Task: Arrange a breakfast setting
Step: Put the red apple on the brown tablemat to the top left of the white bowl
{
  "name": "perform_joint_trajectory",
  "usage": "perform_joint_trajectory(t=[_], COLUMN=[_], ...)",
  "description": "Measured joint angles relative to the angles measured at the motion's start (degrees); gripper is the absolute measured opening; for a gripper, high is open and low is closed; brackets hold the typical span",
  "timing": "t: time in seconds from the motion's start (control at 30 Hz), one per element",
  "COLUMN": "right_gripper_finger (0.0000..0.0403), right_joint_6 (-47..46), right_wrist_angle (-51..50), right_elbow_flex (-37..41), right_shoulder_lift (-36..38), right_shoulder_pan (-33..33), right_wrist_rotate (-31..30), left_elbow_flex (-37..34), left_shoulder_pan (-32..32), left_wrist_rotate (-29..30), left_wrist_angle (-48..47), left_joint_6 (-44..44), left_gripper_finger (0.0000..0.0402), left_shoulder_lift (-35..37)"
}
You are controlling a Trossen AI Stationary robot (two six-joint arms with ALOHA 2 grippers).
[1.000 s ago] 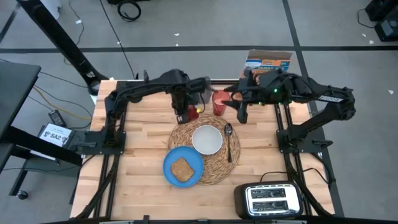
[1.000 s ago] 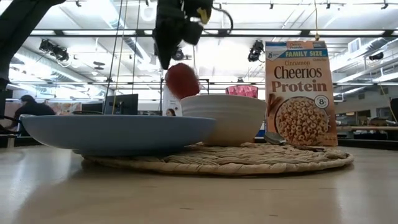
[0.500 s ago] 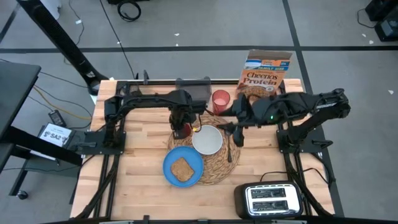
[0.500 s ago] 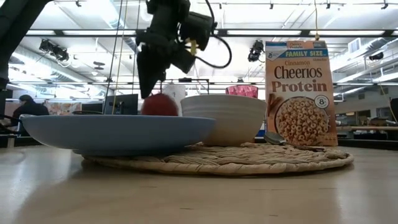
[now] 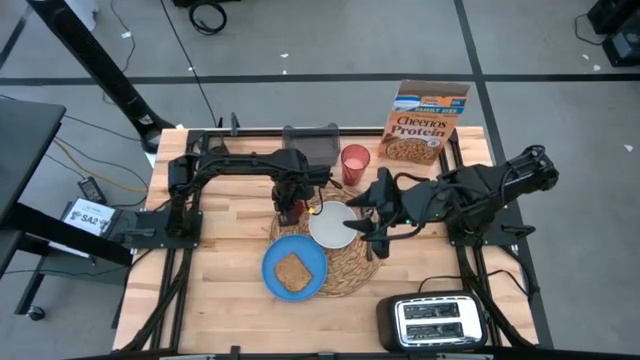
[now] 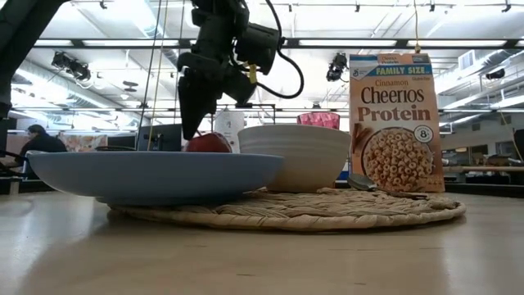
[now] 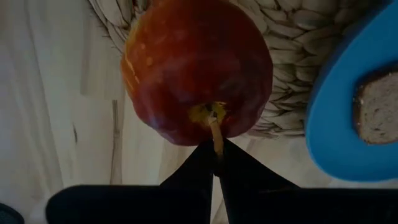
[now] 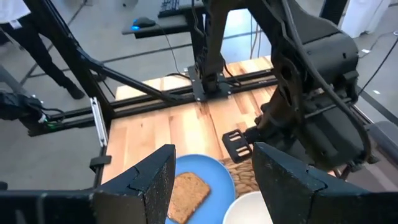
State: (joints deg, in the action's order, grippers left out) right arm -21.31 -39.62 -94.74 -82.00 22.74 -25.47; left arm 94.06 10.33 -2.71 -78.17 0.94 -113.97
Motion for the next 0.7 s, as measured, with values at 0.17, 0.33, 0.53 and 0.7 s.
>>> perform_joint_trajectory(t=[0.17, 0.33, 0.53, 0.7], right_gripper_finger=[0.0219, 0.0219, 0.0219, 0.0219], right_joint_6=[0.3, 1.0, 2.4, 3.4], right_wrist_angle=[0.1, 0.2, 0.6, 0.5], right_elbow_flex=[0.0, 0.0, 0.0, 0.0], right_shoulder_lift=[-0.5, -0.5, -0.4, -0.4], right_shoulder_pan=[0.0, 0.0, -0.3, -0.5], right_wrist_rotate=[0.3, 0.4, 0.5, 0.5], left_elbow_flex=[0.0, 0.1, 2.5, 4.8], left_shoulder_pan=[0.0, 0.0, 0.1, 0.1], left_wrist_rotate=[0.0, 0.0, 0.2, 0.6], left_wrist_angle=[0.1, 0.0, 0.3, 0.2], left_joint_6=[0.0, 0.0, -0.1, -0.1], left_gripper_finger=[0.0031, 0.0046, 0.0082, 0.0106], left_shoulder_lift=[0.0, 0.0, 0.0, 0.0])
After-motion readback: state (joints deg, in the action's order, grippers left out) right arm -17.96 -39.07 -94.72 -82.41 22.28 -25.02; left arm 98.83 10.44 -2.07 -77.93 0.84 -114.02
